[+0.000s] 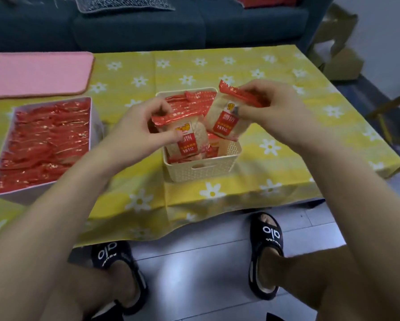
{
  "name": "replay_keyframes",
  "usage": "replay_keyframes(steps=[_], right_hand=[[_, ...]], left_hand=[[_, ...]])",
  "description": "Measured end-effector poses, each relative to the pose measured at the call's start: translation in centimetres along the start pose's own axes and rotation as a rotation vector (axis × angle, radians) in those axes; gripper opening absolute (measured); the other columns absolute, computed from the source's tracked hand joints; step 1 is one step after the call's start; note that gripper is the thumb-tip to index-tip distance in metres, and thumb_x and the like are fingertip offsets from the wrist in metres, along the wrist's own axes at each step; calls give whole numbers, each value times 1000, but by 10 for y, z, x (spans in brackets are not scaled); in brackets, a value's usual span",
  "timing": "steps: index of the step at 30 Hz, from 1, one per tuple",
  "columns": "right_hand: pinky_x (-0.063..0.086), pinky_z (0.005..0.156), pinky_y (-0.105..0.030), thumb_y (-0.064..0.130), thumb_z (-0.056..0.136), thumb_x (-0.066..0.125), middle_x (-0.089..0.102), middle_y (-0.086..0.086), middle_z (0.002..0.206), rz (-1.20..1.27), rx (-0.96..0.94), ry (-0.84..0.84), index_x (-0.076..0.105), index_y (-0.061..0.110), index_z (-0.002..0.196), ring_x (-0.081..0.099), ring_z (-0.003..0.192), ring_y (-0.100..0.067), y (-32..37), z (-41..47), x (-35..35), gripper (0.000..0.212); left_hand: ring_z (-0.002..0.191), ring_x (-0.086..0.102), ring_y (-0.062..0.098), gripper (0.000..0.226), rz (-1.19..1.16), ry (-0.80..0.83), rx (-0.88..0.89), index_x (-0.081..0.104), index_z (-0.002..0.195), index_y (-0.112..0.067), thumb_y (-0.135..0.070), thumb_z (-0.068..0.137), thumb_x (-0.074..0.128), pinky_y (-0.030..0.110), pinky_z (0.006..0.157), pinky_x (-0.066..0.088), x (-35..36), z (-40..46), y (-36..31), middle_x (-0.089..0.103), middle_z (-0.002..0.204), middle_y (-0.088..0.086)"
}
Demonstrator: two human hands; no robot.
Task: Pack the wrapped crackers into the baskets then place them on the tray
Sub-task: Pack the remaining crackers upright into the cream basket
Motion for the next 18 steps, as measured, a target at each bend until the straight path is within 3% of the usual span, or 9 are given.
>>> replay_keyframes(steps=[5,9,12,18], right_hand=[[47,72,-13,7,84,69,71,4,93,-103,-64,3,71,19,106,62,80,-1,-14,8,24,24],[47,76,-17,7,83,66,72,6,95,-293,-79,152,71,25,108,63,84,-5,-19,8,36,32],[49,77,-24,7,84,65,72,5,93,-318,-63,148,71,25,108,63,84,-9,-19,9,35,31],[42,63,-8,4,81,63,71,6,85,-351,-75,122,70,21,104,62,77,0,-21,8,23,30]], left_hand=[[77,58,12,30,211,26,79,61,102,-21,-23,74,72,28,75,48,11,12,0,65,87,-5],[72,51,15,27,382,115,119,57,93,-24,-30,67,63,32,67,44,17,14,0,61,79,-5],[70,55,16,27,469,162,104,56,93,-26,-33,68,64,35,64,46,21,11,4,62,77,-6],[73,55,20,24,650,244,129,49,89,-29,-37,71,62,37,61,47,27,12,16,54,77,-13]])
Point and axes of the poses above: each hand's wrist, its own z-axis towards the middle knuckle, its own x-axis out of the palm, y = z × x, the point moved 4 cm from there along z, towards the middle knuckle
